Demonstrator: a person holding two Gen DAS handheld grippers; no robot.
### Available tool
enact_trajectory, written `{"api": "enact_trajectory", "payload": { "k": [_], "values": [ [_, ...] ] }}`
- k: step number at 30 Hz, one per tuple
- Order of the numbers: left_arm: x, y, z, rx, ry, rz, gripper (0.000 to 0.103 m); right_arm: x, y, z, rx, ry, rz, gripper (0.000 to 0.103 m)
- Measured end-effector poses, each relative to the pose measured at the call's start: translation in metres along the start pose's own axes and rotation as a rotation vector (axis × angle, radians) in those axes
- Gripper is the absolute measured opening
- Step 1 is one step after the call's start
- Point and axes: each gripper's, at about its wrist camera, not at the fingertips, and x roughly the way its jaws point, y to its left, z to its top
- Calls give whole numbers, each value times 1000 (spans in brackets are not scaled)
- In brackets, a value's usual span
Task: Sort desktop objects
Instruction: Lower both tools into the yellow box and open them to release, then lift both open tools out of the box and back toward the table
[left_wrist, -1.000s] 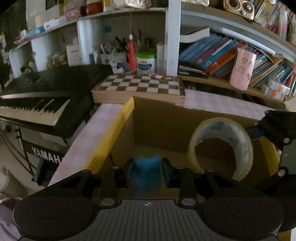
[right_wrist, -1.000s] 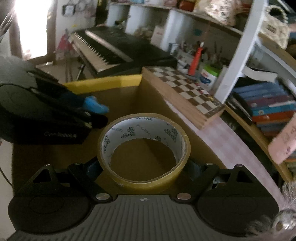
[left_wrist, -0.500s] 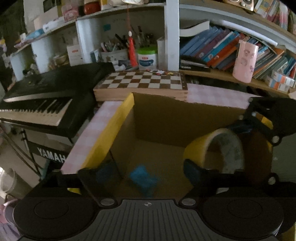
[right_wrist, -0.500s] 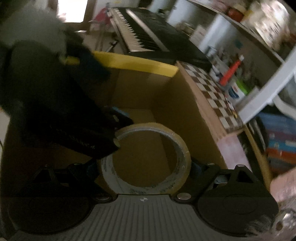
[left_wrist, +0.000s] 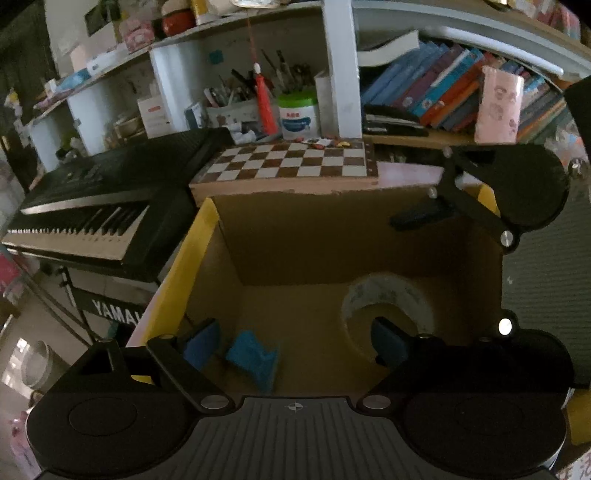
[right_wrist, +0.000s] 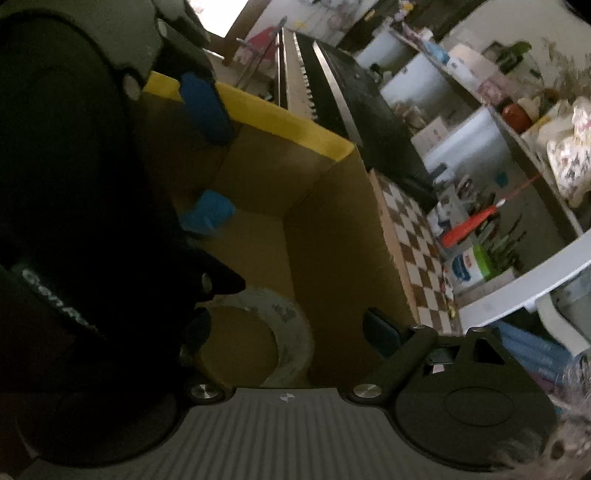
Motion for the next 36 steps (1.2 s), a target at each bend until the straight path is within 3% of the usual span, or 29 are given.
{"api": "enact_trajectory", "payload": {
  "k": [7, 13, 24, 28, 36],
  "values": [
    [-19, 1, -6, 17, -108, 24, 103, -16, 3, 2, 32, -13, -21, 98],
    [-43, -1, -5, 45, -189, 67, 103, -47, 1, 3, 133, -62, -106, 103],
    [-98, 10, -14, -2, -324, 36, 103, -101, 9, -13, 428, -96, -277, 103],
    [-119, 11, -24, -2, -351, 21, 103, -133, 26, -19, 488, -153, -357, 102],
    [-167, 17, -52, 1, -413, -7, 103, -188, 62, -23, 643, -233, -433, 102]
  ]
}}
